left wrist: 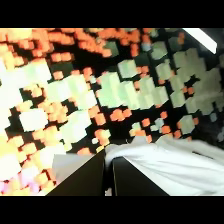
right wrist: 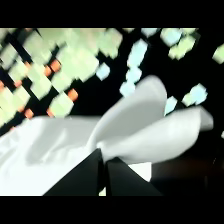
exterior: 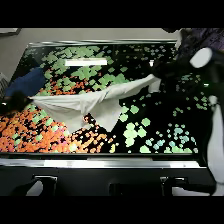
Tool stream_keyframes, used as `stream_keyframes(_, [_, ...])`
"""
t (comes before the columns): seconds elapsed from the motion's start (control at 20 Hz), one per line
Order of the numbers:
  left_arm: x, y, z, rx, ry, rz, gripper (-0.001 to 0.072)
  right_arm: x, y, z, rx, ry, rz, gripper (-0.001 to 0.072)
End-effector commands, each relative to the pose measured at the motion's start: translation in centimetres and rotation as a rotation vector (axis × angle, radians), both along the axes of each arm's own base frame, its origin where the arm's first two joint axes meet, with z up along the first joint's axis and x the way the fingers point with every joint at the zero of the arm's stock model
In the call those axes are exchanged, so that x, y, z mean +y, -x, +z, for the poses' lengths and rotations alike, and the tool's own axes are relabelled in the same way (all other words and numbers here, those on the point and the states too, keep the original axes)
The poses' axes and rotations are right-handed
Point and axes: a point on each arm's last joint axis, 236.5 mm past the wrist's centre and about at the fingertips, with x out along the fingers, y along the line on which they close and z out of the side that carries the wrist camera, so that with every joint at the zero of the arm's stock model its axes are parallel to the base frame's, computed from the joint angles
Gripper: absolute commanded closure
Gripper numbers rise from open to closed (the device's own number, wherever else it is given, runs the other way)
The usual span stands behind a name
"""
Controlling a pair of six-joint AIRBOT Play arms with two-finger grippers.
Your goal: Fold the clothes and pants, and hang the long-sleeved shirts on hangers.
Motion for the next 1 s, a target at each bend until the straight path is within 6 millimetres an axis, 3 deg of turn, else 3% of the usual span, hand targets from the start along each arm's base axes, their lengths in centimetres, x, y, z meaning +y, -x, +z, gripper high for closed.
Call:
stream_keyframes(0.0, [0.2, -1.4, -8.9, 0.127, 0.04, 0.051, 0.0692, 3.0, -1.4, -9.1, 0.199, -0.137, 0.003, 0.0687])
stream_keyframes(0.15, [1.0, -2.4, -12.0, 0.178, 0.046, 0.074, 0.0692, 3.0, -2.0, -10.1, 0.202, -0.146, -0.012, 0.0687])
stream_keyframes(0.35, [1.7, -3.2, -12.6, 0.17, 0.035, 0.091, 0.0683, 3.2, -1.9, -10.0, 0.207, -0.15, -0.009, 0.0687])
stream_keyframes(0.4, [1.9, -3.2, -12.2, 0.168, 0.031, 0.083, 0.0577, 3.3, -1.7, -10.0, 0.215, -0.153, -0.005, 0.0687])
stream_keyframes(0.45, [2.3, -3.0, -11.4, 0.173, 0.039, 0.08, 0.0291, 3.4, -1.5, -10.0, 0.224, -0.155, 0.0, 0.0687])
stream_keyframes(0.5, [3.0, -2.7, -10.4, 0.174, 0.046, 0.08, 0.0077, 3.4, -1.3, -9.9, 0.228, -0.154, 0.004, 0.0687])
stream_keyframes(0.65, [5.8, -0.2, -7.0, 0.146, 0.014, 0.068, 0.0061, 3.3, -1.3, -8.8, 0.192, -0.139, 0.027, 0.0687])
stream_keyframes(0.75, [6.4, 2.4, -6.0, 0.146, -0.009, 0.046, 0.0062, 3.2, -1.2, -7.9, 0.168, -0.127, 0.04, 0.0687])
stream_keyframes(0.85, [4.2, 5.1, -7.4, 0.198, 0.011, -0.019, 0.0061, 3.1, -1.2, -7.0, 0.148, -0.124, 0.043, 0.0687])
stream_keyframes(0.95, [0.2, 6.8, -10.0, 0.257, 0.09, -0.083, 0.0062, 3.0, -1.1, -6.2, 0.133, -0.118, 0.045, 0.0687])
